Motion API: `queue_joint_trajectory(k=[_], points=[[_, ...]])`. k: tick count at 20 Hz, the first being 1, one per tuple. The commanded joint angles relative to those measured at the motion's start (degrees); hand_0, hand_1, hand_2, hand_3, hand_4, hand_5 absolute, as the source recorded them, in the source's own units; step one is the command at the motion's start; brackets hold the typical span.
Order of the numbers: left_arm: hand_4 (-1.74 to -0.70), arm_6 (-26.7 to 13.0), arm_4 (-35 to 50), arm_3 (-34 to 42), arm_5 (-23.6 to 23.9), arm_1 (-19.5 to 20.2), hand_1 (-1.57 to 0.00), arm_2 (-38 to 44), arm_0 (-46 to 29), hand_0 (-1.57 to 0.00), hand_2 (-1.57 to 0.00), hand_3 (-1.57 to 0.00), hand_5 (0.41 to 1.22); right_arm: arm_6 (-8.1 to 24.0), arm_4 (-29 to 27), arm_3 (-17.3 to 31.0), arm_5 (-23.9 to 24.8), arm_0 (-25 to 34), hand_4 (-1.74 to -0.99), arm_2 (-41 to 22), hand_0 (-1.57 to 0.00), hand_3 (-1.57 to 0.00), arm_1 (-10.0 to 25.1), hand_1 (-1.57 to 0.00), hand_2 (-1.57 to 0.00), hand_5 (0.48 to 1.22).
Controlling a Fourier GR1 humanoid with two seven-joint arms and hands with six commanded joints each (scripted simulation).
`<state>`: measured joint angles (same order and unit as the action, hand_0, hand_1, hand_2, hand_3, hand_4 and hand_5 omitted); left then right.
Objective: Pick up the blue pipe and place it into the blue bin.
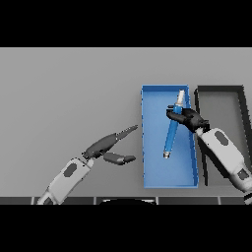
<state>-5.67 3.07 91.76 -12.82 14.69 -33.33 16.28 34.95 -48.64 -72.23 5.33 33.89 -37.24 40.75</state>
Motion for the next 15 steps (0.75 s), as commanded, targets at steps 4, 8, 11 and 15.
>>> queue_joint_trajectory(k=[4,8,11,15], points=[[-0.83,0.3,0.1,-0.2,-0.1,0.4,0.0,0.3,0.2,0.0,0.0,0.0,0.471,0.0,0.3,-1.5,0.0,0.6,-1.188,-2.3,-0.1,-0.04,1.4,-0.08,-0.07,0.861],[-0.83,0.5,0.1,0.2,-0.2,0.9,0.0,0.2,-0.7,0.0,0.0,0.0,0.472,-0.3,1.7,-0.4,1.4,1.1,-1.182,-3.2,-0.04,-0.02,0.4,-0.03,-0.03,0.795],[-0.83,1.1,0.0,0.3,-0.4,1.1,0.0,0.3,-0.4,0.0,0.0,0.0,0.471,-1.2,1.8,-1.3,1.5,0.4,-1.186,-3.1,-0.02,-0.01,1.0,-0.01,-0.01,0.774],[-0.83,0.7,0.7,1.6,-0.9,2.5,0.0,0.8,-0.7,0.0,0.0,0.0,0.474,-0.8,1.9,-1.1,1.0,0.4,-1.186,-3.4,-0.02,-0.01,0.9,-0.01,-0.01,0.769]])
